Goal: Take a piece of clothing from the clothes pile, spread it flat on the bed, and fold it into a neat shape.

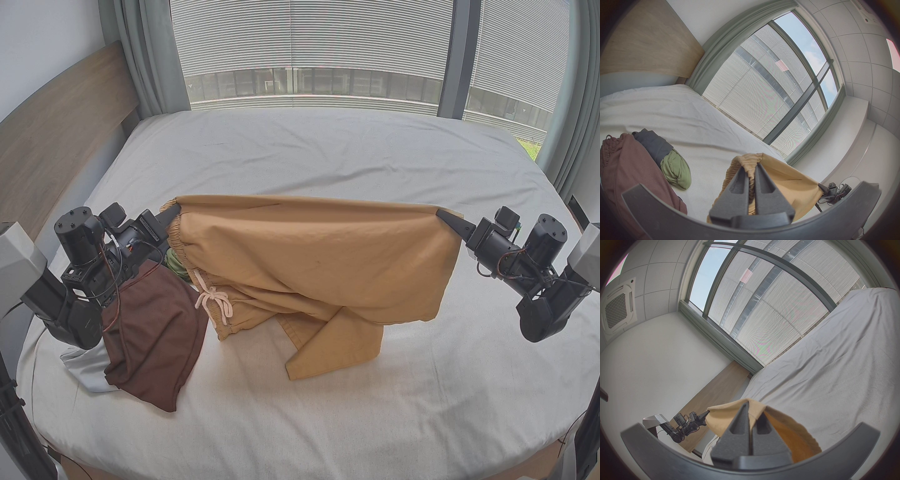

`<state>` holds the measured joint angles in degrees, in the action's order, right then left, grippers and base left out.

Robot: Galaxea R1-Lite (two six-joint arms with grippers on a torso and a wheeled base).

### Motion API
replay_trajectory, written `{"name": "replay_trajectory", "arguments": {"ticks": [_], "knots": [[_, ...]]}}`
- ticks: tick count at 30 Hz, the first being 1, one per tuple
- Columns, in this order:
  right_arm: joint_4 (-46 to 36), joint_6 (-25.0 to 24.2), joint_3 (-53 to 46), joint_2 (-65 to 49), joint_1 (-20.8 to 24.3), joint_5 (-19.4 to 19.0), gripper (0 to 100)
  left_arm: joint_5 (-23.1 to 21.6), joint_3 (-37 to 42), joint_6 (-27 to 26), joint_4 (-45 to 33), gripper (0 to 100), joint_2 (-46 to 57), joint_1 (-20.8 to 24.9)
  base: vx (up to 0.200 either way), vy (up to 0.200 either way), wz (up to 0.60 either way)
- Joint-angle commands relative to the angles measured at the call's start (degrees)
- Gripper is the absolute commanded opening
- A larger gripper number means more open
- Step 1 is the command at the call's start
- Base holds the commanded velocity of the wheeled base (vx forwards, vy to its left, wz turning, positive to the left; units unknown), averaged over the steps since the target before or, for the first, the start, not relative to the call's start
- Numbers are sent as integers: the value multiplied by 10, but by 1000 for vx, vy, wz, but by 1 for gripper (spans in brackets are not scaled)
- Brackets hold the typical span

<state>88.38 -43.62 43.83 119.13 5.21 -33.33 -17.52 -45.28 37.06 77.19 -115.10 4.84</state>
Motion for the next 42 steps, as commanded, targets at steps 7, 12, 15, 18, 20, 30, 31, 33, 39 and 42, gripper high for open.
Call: {"name": "replay_trajectory", "arguments": {"ticks": [7,12,15,18,20,30,31,33,39,42], "knots": [[-22,0,93,74,-11,0,0,14,-57,1,-1,0,-60,19,0,0,0],[-30,0,115,89,-19,0,0,27,-87,1,-2,0,-87,26,0,0,0],[-31,0,128,104,-21,0,0,36,-103,1,-5,0,-106,30,0,0,0],[-30,0,143,122,-27,0,0,42,-119,6,-8,0,-118,32,0,0,0],[-31,0,159,135,-28,0,0,43,-135,13,-8,0,-130,33,0,0,0],[-50,0,224,182,-35,1,0,54,-213,19,-33,0,-184,34,0,0,0],[-52,0,231,185,-35,1,0,55,-220,22,-35,0,-189,33,0,0,0],[-58,1,244,194,-36,1,0,55,-235,35,-41,0,-196,33,0,0,0],[-77,3,276,218,-39,1,0,55,-265,48,-46,0,-215,32,0,0,0],[-80,3,294,227,-39,1,0,55,-278,48,-48,0,-224,33,0,0,0]]}}
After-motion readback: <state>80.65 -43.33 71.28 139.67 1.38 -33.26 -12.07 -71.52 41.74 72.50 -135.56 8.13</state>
